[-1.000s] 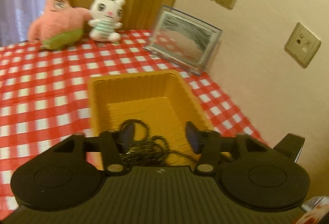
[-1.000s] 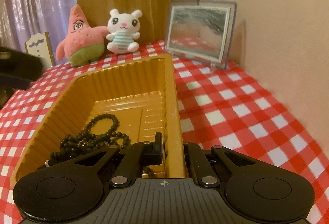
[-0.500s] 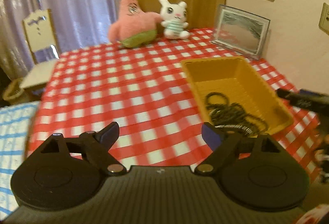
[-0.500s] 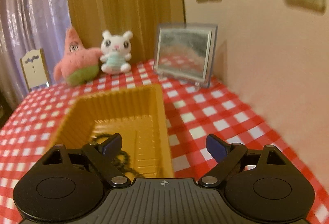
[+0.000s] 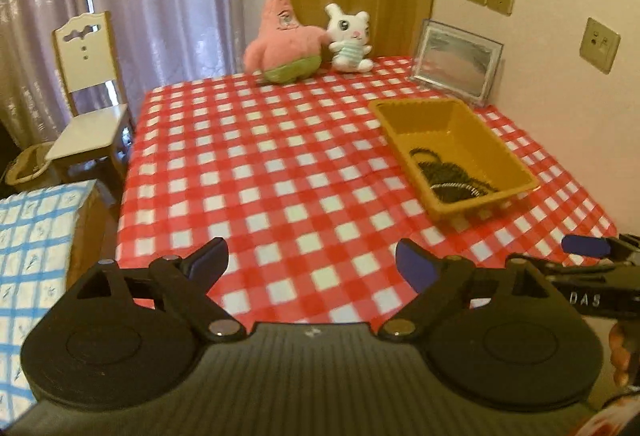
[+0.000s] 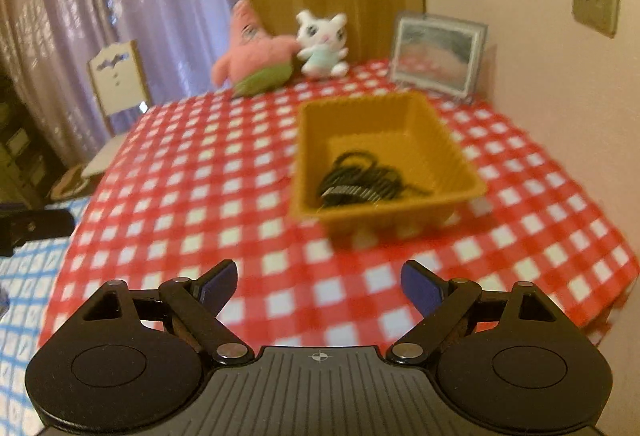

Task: Organize jewelry

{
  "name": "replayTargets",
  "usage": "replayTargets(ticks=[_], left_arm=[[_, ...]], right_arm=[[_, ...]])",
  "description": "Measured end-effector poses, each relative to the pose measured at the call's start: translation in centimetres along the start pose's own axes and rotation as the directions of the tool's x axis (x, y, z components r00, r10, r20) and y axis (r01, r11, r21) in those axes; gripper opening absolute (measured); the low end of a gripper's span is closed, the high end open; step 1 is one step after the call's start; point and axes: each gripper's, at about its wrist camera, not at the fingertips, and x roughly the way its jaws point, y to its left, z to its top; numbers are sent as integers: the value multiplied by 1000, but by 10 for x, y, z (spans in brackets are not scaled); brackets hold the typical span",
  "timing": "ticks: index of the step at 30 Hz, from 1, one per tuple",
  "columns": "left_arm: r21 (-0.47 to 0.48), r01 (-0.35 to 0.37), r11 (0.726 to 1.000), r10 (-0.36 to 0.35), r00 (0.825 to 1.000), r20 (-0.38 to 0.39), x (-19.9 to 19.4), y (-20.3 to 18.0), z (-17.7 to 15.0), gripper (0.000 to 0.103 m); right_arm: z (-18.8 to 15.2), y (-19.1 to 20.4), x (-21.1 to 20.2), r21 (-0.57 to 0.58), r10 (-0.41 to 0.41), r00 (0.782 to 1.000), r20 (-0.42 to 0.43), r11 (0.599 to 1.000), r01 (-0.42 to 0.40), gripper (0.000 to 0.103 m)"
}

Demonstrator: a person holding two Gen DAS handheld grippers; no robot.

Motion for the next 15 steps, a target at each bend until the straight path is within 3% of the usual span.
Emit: replayTargets(ticks=[8, 15], left_arm=[[-83, -97, 992, 89, 991, -99, -2, -5, -33, 88], [-86, -108, 990, 95, 986, -139, 1, -24, -44, 88]], right_arm=[[-6, 6, 3, -107, 88, 991, -101, 989, -99, 88], [-3, -22, -2, -43, 129, 981, -144, 990, -136, 88]])
